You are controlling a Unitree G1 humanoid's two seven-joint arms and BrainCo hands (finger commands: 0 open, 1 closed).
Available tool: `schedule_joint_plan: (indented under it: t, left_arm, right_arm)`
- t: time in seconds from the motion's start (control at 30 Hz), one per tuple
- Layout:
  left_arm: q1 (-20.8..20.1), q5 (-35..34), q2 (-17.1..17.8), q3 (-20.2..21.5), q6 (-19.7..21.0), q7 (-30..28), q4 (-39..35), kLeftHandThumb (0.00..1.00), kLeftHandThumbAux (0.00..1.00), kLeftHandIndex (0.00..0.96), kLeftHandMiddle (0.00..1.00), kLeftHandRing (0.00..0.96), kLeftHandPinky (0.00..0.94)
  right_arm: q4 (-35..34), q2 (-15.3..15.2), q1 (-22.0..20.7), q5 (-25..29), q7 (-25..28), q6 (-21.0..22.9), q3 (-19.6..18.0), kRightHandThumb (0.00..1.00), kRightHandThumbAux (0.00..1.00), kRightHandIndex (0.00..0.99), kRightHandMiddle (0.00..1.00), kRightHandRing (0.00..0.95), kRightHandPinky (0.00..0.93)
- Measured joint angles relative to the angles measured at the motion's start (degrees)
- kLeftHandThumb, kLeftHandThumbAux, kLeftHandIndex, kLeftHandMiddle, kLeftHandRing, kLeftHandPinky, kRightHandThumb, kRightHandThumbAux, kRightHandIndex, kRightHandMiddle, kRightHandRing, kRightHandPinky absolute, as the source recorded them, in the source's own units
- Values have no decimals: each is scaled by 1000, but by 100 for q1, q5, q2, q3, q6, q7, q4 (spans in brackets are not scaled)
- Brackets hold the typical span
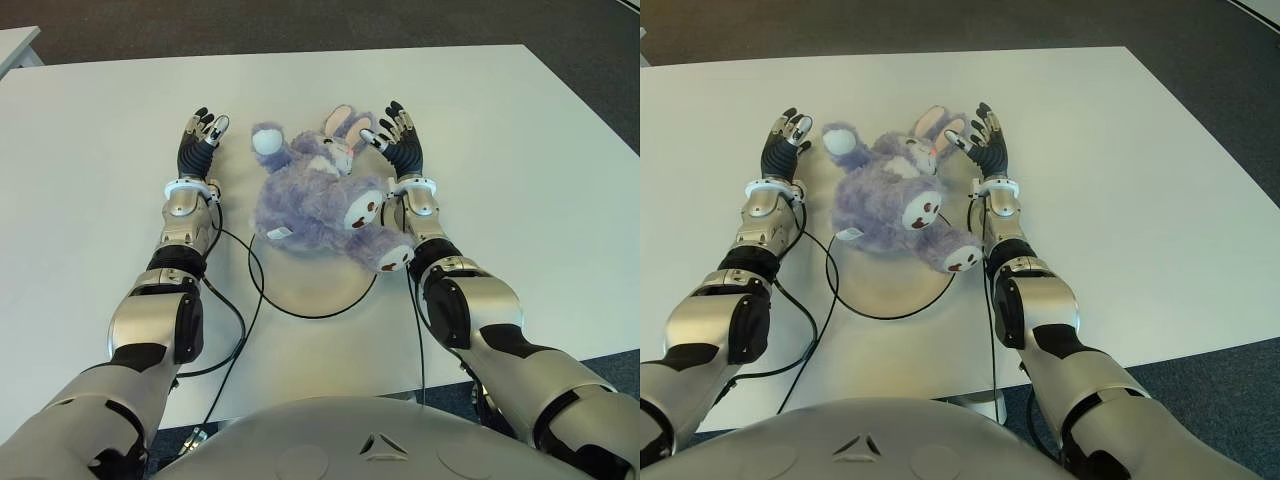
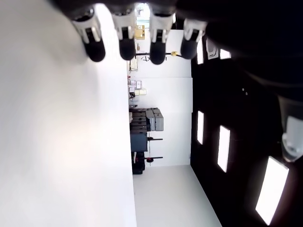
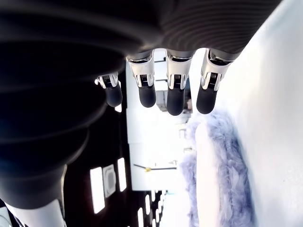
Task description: Put the doll into the plate.
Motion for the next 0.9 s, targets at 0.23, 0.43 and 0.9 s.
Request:
schedule_joint_plan:
  t: [0.23, 0.43, 0.9]
  left_arm:
    - [-9, 2, 0, -2, -7, 12, 31, 0, 473, 0, 91, 33, 0]
    - [-12, 4, 0, -8, -24, 12, 48, 0, 470, 0, 99, 40, 0]
    - [-12, -5, 0, 1, -138, 5, 58, 0, 483, 18, 123, 64, 0]
  right_arm:
    - [0, 0, 0, 0, 1, 0, 0, 49, 745, 45, 74, 86, 121]
    - [1, 0, 0, 0, 6, 0, 0, 48, 746, 44, 74, 86, 120]
    - [0, 1, 0, 0, 27, 0, -4, 55, 753, 47, 75, 86, 124]
